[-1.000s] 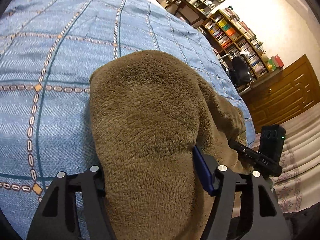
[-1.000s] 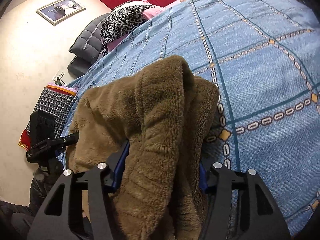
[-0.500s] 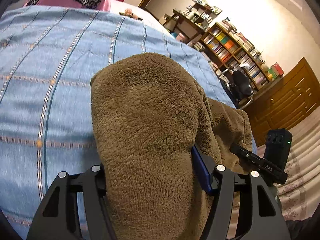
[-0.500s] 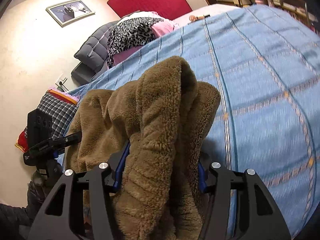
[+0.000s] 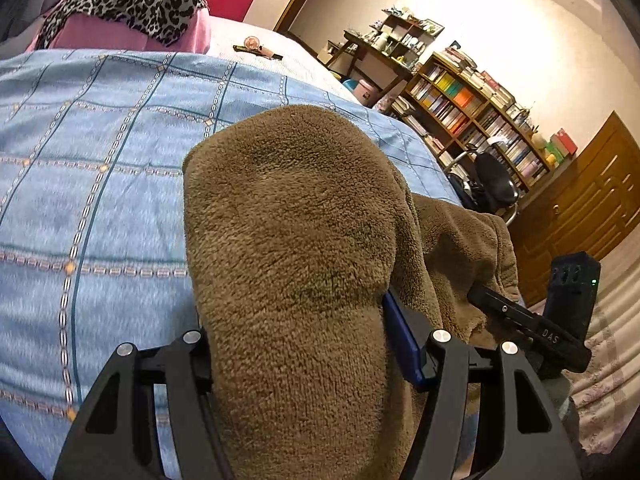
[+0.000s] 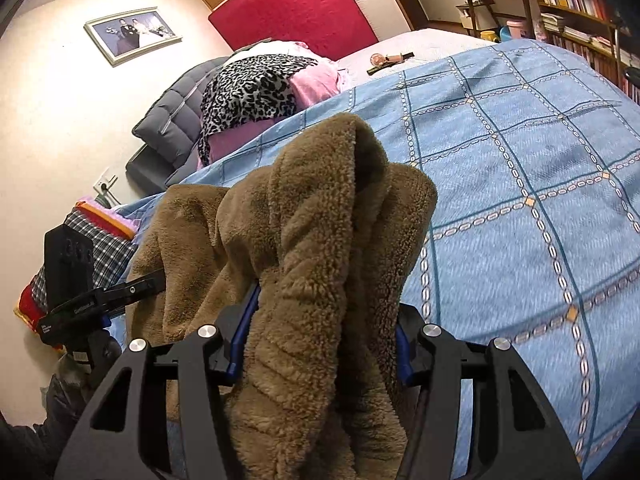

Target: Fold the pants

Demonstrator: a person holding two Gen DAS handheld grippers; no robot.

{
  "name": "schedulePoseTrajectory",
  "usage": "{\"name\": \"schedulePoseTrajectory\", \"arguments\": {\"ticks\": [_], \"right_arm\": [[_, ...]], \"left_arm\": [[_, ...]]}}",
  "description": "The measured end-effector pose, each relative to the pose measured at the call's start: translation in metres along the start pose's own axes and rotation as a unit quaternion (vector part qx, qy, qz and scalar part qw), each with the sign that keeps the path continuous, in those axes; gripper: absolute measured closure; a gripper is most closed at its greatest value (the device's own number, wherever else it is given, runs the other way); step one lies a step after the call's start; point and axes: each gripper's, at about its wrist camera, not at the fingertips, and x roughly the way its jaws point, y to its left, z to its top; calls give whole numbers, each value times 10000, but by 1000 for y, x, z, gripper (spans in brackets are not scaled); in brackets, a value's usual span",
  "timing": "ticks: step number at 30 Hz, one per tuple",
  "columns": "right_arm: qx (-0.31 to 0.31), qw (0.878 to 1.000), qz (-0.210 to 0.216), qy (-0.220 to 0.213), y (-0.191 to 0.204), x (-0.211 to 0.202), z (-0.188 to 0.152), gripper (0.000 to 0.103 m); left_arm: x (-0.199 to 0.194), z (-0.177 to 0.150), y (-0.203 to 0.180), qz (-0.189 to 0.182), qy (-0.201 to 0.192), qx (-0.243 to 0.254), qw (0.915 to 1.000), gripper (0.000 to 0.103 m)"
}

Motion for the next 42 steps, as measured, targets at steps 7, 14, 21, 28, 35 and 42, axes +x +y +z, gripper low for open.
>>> {"name": "schedulePoseTrajectory", "arguments": {"ticks": [7,14,21,28,35,42], "right_arm": [[75,9999,-129,-31,-12,22,27,47],[168,9996,-238,-54,-27,44,52,47],[230,9992,-329,-15,-38,64,67,47],[259,9988,-404,19,-45,80,77,47],[350,9980,-505,123,-58,99,80,47],[447,9961,-726,229,-73,113,70,47]], "left_arm": [[27,26,-3,156,-54,209,9996,40],[49,47,-7,314,-139,469,9983,40],[72,63,-3,397,-122,559,9976,40],[95,77,8,404,-40,515,9978,40],[118,82,24,414,113,431,9981,40],[137,78,41,608,286,220,9975,28]]}}
